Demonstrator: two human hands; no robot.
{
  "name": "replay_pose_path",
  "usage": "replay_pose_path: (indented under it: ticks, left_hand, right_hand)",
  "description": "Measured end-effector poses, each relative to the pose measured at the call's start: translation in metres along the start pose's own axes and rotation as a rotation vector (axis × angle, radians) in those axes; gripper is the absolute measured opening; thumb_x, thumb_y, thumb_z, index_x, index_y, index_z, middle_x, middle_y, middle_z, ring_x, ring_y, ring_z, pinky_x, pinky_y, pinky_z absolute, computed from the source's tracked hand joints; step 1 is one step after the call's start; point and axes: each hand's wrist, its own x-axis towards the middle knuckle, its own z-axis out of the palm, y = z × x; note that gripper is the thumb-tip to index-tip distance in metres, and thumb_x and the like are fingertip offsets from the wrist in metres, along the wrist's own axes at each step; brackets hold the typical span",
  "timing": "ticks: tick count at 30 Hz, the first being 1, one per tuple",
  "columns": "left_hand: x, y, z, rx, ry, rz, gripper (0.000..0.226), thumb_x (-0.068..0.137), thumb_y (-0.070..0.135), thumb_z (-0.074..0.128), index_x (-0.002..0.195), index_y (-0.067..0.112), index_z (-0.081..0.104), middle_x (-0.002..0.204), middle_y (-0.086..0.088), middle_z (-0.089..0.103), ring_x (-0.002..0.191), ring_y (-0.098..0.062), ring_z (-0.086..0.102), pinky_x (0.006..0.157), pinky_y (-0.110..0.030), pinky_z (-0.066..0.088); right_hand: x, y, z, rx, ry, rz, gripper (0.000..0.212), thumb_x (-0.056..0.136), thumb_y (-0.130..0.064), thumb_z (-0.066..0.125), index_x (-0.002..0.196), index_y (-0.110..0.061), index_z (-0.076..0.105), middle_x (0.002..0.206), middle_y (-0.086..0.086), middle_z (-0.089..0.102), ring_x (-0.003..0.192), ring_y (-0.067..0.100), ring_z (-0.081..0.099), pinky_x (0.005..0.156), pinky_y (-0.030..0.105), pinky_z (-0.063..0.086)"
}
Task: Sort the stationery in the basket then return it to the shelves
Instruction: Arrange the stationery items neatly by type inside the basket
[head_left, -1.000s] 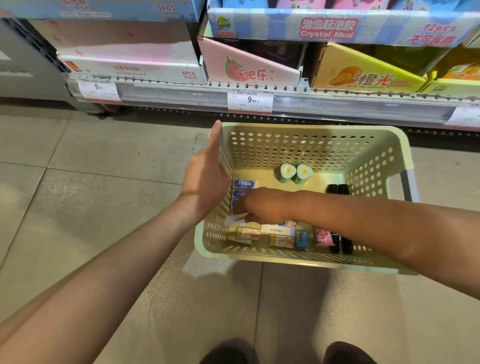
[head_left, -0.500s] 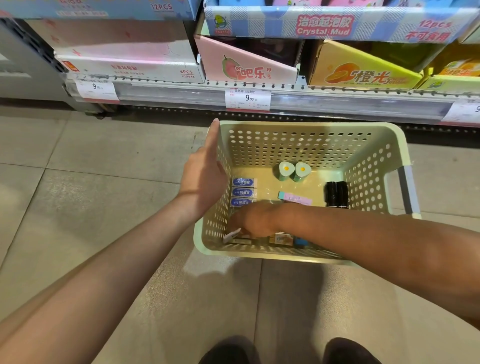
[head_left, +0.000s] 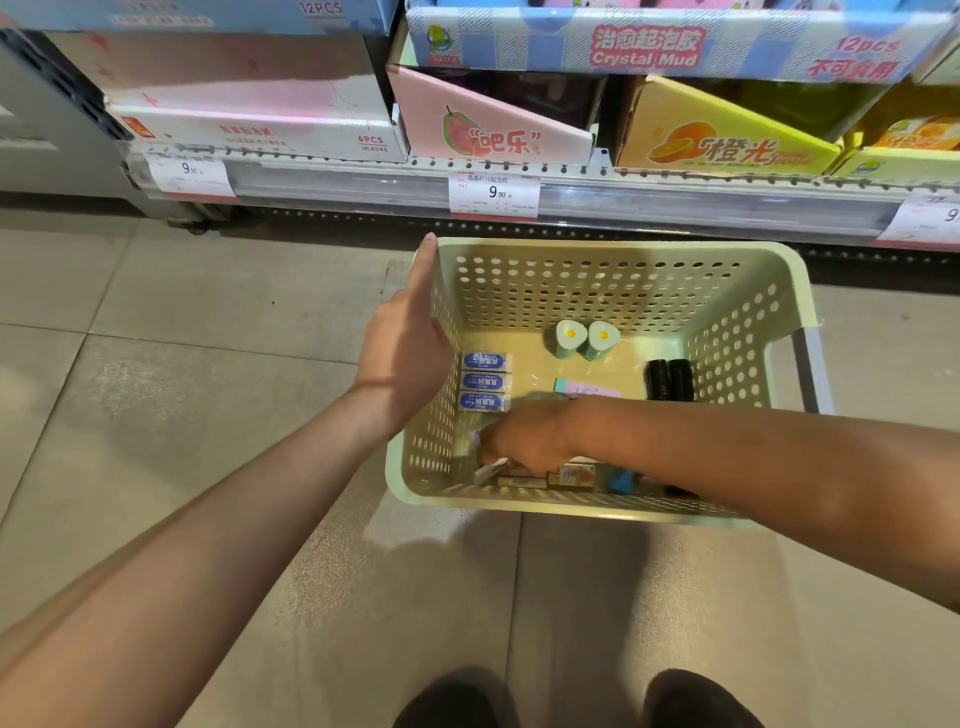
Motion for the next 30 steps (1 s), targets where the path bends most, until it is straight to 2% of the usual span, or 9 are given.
replay_pose_path:
  ticks: [3, 8, 13, 15, 18, 20, 25, 28, 30]
  left_hand:
    - [-0.001, 0.001, 0.0, -0.005, -0.006, -0.002, 0.077, 0.086, -0.007, 0.044, 0.15, 0.02, 0.01, 0.077, -0.004, 0.055, 0.055, -0.006, 0.045, 0.047, -0.016, 0.034]
    - [-0.001, 0.003, -0.001, 0.002, -0.001, -0.028, 0.077, 0.086, -0.007, 0.043, 0.15, 0.021, 0.009, 0.07, 0.0, 0.051, 0.053, -0.005, 0.044, 0.046, -0.014, 0.03]
    - [-0.001, 0.003, 0.0, 0.004, -0.005, -0.033, 0.078, 0.086, -0.007, 0.043, 0.15, 0.021, 0.009, 0.063, 0.006, 0.047, 0.053, -0.005, 0.044, 0.044, -0.014, 0.028]
    - [0.0, 0.004, -0.001, 0.002, -0.004, -0.039, 0.078, 0.086, -0.007, 0.043, 0.15, 0.021, 0.009, 0.065, 0.003, 0.048, 0.053, -0.006, 0.044, 0.045, -0.014, 0.029]
    - [0.0, 0.004, -0.001, 0.005, -0.01, -0.041, 0.077, 0.086, -0.007, 0.043, 0.149, 0.021, 0.009, 0.069, 0.0, 0.051, 0.054, -0.005, 0.044, 0.045, -0.014, 0.029]
    - [-0.001, 0.004, -0.001, -0.003, -0.012, -0.035, 0.077, 0.086, -0.007, 0.043, 0.149, 0.021, 0.009, 0.075, -0.003, 0.054, 0.055, -0.006, 0.044, 0.046, -0.015, 0.032]
    - [-0.001, 0.004, -0.002, -0.011, -0.021, -0.033, 0.076, 0.086, -0.006, 0.042, 0.15, 0.02, 0.01, 0.073, -0.005, 0.053, 0.054, -0.006, 0.042, 0.052, -0.025, 0.032]
    - [0.0, 0.004, -0.001, -0.013, -0.018, -0.038, 0.076, 0.086, -0.005, 0.042, 0.15, 0.021, 0.01, 0.067, 0.0, 0.049, 0.052, -0.007, 0.043, 0.046, -0.019, 0.028]
    - [0.0, 0.004, -0.002, -0.022, -0.014, -0.034, 0.075, 0.086, -0.005, 0.042, 0.15, 0.021, 0.011, 0.071, -0.003, 0.053, 0.053, -0.009, 0.044, 0.047, -0.019, 0.03]
  right_hand:
    - [-0.008, 0.004, 0.002, -0.036, -0.024, 0.013, 0.048, 0.093, -0.012, 0.049, 0.139, -0.026, 0.042, 0.135, 0.003, 0.052, 0.119, 0.027, 0.051, 0.098, 0.038, 0.046]
    - [-0.018, 0.009, 0.0, -0.004, -0.069, 0.055, 0.047, 0.093, -0.01, 0.049, 0.139, -0.02, 0.043, 0.133, 0.006, 0.054, 0.119, 0.027, 0.051, 0.095, 0.033, 0.045]
    - [-0.005, 0.007, -0.004, 0.17, 0.214, 0.119, 0.035, 0.095, -0.017, 0.047, 0.129, -0.014, 0.051, 0.117, 0.011, 0.062, 0.105, 0.029, 0.059, 0.088, 0.035, 0.05]
    - [0.002, 0.006, -0.001, 0.203, 0.278, 0.141, 0.034, 0.095, -0.015, 0.047, 0.128, -0.016, 0.052, 0.116, 0.01, 0.064, 0.103, 0.029, 0.06, 0.087, 0.034, 0.05]
    - [0.008, 0.005, 0.005, 0.178, 0.308, 0.137, 0.033, 0.095, -0.016, 0.048, 0.128, -0.016, 0.051, 0.118, 0.01, 0.063, 0.106, 0.029, 0.06, 0.09, 0.034, 0.05]
    - [0.009, 0.004, 0.006, 0.151, 0.338, 0.15, 0.032, 0.094, -0.014, 0.048, 0.126, -0.015, 0.051, 0.118, 0.012, 0.063, 0.106, 0.031, 0.059, 0.086, 0.033, 0.048]
    - [0.012, 0.003, 0.003, 0.096, 0.418, 0.181, 0.041, 0.092, -0.009, 0.048, 0.132, -0.017, 0.047, 0.123, 0.013, 0.06, 0.11, 0.032, 0.057, 0.086, 0.033, 0.046]
    - [0.012, 0.01, -0.001, 0.116, 0.424, 0.204, 0.039, 0.094, -0.009, 0.044, 0.132, -0.016, 0.046, 0.124, 0.013, 0.058, 0.112, 0.032, 0.056, 0.086, 0.032, 0.045]
    - [0.013, 0.015, -0.002, 0.154, 0.419, 0.215, 0.036, 0.096, -0.012, 0.042, 0.132, -0.016, 0.047, 0.124, 0.013, 0.058, 0.112, 0.031, 0.056, 0.086, 0.03, 0.044]
